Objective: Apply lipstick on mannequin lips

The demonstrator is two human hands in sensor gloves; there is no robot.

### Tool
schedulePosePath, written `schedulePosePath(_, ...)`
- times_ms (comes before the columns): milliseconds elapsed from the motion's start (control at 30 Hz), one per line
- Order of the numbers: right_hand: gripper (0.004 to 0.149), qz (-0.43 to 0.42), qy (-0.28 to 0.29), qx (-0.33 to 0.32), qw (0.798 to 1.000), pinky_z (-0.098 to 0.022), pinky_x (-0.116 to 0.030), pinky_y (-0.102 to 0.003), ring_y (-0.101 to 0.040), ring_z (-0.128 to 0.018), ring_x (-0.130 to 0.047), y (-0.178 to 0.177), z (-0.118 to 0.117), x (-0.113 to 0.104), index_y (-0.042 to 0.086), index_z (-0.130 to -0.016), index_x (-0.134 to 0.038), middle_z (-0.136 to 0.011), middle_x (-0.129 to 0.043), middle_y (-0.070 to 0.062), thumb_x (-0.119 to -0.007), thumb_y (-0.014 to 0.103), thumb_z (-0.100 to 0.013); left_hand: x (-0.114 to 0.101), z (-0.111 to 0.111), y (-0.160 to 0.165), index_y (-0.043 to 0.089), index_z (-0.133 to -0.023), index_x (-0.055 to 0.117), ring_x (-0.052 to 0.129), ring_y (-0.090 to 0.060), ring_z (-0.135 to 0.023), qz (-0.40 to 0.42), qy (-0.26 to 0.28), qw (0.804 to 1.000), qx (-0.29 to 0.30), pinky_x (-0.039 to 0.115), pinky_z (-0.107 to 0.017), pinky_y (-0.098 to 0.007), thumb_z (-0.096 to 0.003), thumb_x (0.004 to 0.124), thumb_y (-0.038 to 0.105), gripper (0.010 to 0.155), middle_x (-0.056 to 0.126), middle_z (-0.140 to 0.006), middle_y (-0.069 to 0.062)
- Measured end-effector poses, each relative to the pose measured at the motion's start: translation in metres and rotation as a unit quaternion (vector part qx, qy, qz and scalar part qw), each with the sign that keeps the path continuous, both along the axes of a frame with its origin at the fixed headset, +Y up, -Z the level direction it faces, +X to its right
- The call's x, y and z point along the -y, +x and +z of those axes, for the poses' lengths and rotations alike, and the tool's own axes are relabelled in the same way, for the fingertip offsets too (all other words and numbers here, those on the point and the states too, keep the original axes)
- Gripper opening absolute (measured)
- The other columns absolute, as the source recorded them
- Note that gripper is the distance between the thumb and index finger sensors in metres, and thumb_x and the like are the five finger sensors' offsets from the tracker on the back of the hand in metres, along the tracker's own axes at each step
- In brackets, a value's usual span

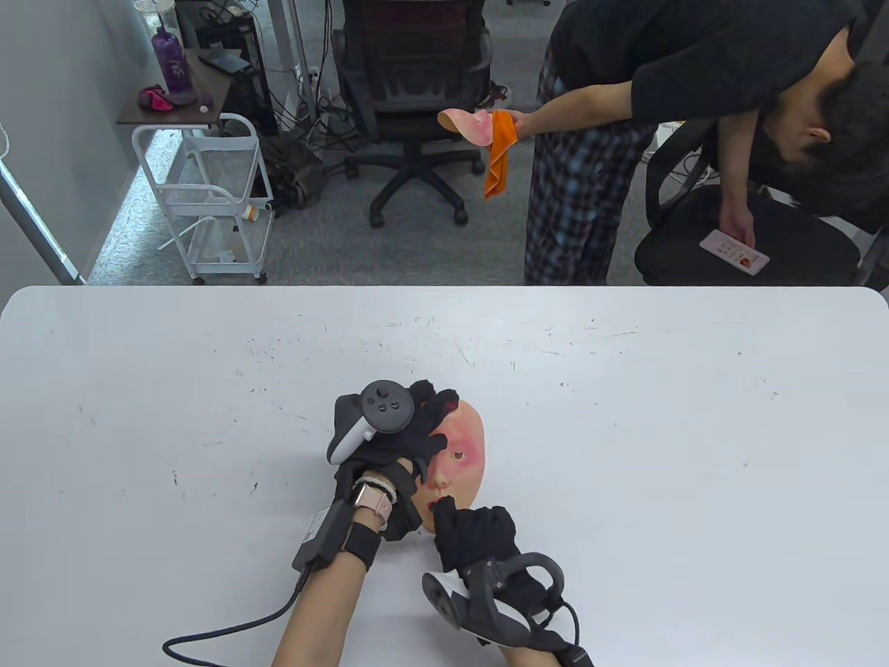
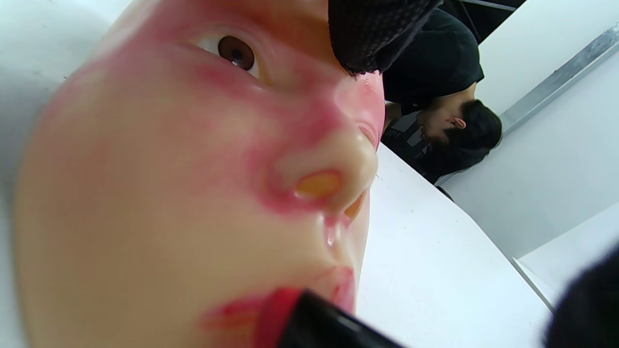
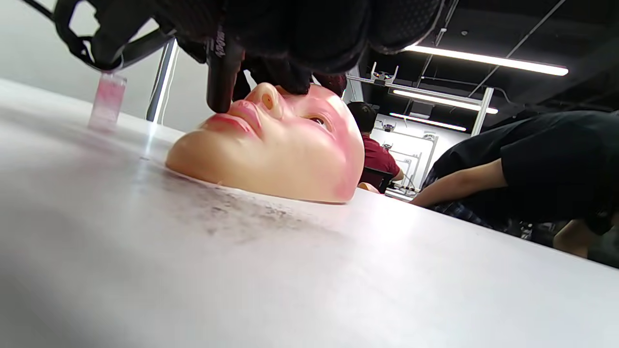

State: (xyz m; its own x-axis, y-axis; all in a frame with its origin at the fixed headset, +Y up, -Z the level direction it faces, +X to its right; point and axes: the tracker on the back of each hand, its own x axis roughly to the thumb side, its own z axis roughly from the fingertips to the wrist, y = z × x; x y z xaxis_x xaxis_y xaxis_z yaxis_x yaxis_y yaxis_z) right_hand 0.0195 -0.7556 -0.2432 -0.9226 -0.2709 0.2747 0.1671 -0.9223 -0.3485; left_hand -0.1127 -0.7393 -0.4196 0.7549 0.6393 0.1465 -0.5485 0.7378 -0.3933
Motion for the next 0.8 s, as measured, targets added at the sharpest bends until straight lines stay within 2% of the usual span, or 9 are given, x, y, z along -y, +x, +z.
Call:
schedulePosePath(200, 0.050, -0.024, 0.025, 0.003, 0.999, -0.055, -0.070, -0.052, -0.020, -0.048, -0.087, 0.006, 0.003, -0.002, 0.017, -0.091, -0.076, -0.057, -0.089, -0.003, -0.073, 0.038, -0.046, 0.000, 0.000, 0.000, 0.045, -0.114, 0.045, 0.018, -0.031, -0.114, 0.001, -0.001, 1.000, 0.000, 0.033, -0.080, -0.061, -0.0520, 0.078, 0.033, 0.071, 0.018, -0.123, 0.003)
schedulePosePath(267, 0.050, -0.003, 0.042, 0.010, 0.999, -0.055, -0.071, -0.052, -0.020, -0.047, -0.088, 0.004, 0.004, -0.001, 0.017, -0.091, -0.076, -0.055, -0.090, -0.003, -0.073, 0.038, -0.046, 0.000, 0.000, 0.000, 0.046, -0.114, 0.045, 0.018, -0.031, -0.114, 0.000, -0.001, 1.000, 0.001, 0.033, -0.080, -0.061, -0.0520, 0.078, 0.033, 0.071, 0.018, -0.123, 0.003)
schedulePosePath(467, 0.050, 0.047, 0.044, -0.012, 0.998, -0.056, -0.072, -0.051, -0.019, -0.048, -0.088, -0.009, 0.006, 0.002, 0.020, -0.091, -0.076, -0.056, -0.090, -0.002, -0.074, 0.039, -0.045, 0.000, -0.001, 0.000, 0.045, -0.114, 0.045, 0.018, -0.031, -0.114, 0.001, -0.002, 1.000, 0.001, 0.033, -0.080, -0.060, -0.0520, 0.078, 0.033, 0.071, 0.018, -0.123, 0.003)
schedulePosePath(667, 0.051, -0.065, 0.014, 0.003, 0.998, -0.052, -0.075, -0.050, -0.017, -0.044, -0.090, 0.014, -0.001, -0.003, 0.017, -0.089, -0.078, -0.053, -0.092, -0.001, -0.076, 0.040, -0.044, 0.000, -0.001, 0.000, 0.045, -0.114, 0.045, 0.018, -0.031, -0.114, 0.001, -0.002, 1.000, 0.000, 0.033, -0.080, -0.061, -0.0519, 0.078, 0.033, 0.071, 0.018, -0.123, 0.003)
schedulePosePath(767, 0.052, -0.157, -0.024, 0.016, 0.987, -0.051, -0.074, -0.051, -0.019, -0.042, -0.090, 0.026, -0.006, -0.001, 0.014, -0.088, -0.079, -0.052, -0.092, -0.002, -0.077, 0.039, -0.043, 0.000, -0.001, 0.000, 0.045, -0.114, 0.045, 0.018, -0.031, -0.114, -0.001, -0.002, 1.000, 0.000, 0.033, -0.080, -0.060, -0.0519, 0.078, 0.033, 0.071, 0.018, -0.123, 0.003)
schedulePosePath(800, 0.052, -0.165, -0.029, 0.018, 0.986, -0.051, -0.074, -0.051, -0.019, -0.043, -0.090, 0.028, -0.007, -0.001, 0.014, -0.088, -0.079, -0.052, -0.092, -0.003, -0.078, 0.039, -0.043, 0.000, -0.001, 0.000, 0.045, -0.114, 0.045, 0.018, -0.031, -0.114, 0.000, -0.002, 1.000, 0.000, 0.033, -0.080, -0.061, -0.0519, 0.078, 0.033, 0.071, 0.018, -0.123, 0.003)
